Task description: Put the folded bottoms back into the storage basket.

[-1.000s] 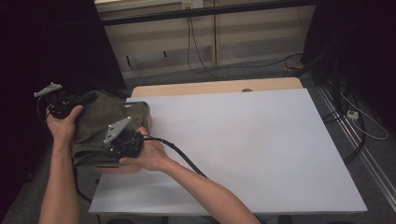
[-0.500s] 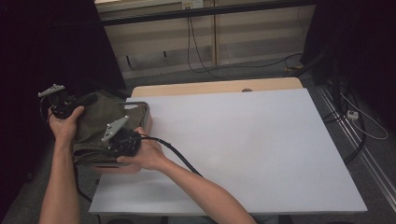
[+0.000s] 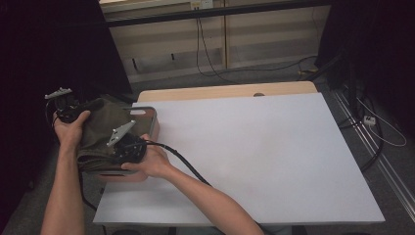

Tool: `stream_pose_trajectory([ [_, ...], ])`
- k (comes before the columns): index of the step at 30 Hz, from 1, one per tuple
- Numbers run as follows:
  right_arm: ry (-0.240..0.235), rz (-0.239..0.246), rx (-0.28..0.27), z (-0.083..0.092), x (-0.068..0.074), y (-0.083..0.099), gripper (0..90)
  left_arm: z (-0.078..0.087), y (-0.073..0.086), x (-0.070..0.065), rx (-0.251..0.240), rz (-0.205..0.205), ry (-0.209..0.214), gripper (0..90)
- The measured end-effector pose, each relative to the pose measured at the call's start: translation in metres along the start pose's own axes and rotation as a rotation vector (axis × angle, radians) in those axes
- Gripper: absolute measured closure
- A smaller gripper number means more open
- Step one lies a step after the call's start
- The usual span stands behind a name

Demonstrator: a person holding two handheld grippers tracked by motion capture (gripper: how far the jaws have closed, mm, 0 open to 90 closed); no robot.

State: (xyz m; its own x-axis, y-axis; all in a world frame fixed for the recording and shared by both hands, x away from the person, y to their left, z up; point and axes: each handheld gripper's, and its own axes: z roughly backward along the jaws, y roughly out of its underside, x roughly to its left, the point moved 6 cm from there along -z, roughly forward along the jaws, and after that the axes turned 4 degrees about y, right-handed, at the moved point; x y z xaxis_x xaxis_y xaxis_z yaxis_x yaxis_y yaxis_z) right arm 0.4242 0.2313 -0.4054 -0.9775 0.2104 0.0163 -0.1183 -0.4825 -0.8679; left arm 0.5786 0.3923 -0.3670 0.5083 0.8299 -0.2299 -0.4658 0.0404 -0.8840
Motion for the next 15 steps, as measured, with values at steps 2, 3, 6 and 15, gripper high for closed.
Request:
stream_pose_trajectory([
  [2, -0.003, -0.002, 0.002, -0.001, -0.001, 0.001, 83.2, -0.001, 0.000, 0.001, 0.001, -0.001, 0.001, 86.2],
  [3, -0.003, -0.001, 0.008, -0.003, -0.002, 0.001, 83.2, -0.001, 0.000, 0.001, 0.001, -0.001, 0.001, 86.2],
  [6, -0.002, -0.008, 0.013, -0.007, -0.003, 0.001, 83.0, -0.002, -0.001, 0.002, 0.005, -0.001, -0.003, 86.2],
  [15, -0.015, -0.004, 0.039, -0.012, -0.003, 0.007, 81.9, -0.004, 0.004, 0.002, -0.014, 0.002, 0.002, 86.2],
])
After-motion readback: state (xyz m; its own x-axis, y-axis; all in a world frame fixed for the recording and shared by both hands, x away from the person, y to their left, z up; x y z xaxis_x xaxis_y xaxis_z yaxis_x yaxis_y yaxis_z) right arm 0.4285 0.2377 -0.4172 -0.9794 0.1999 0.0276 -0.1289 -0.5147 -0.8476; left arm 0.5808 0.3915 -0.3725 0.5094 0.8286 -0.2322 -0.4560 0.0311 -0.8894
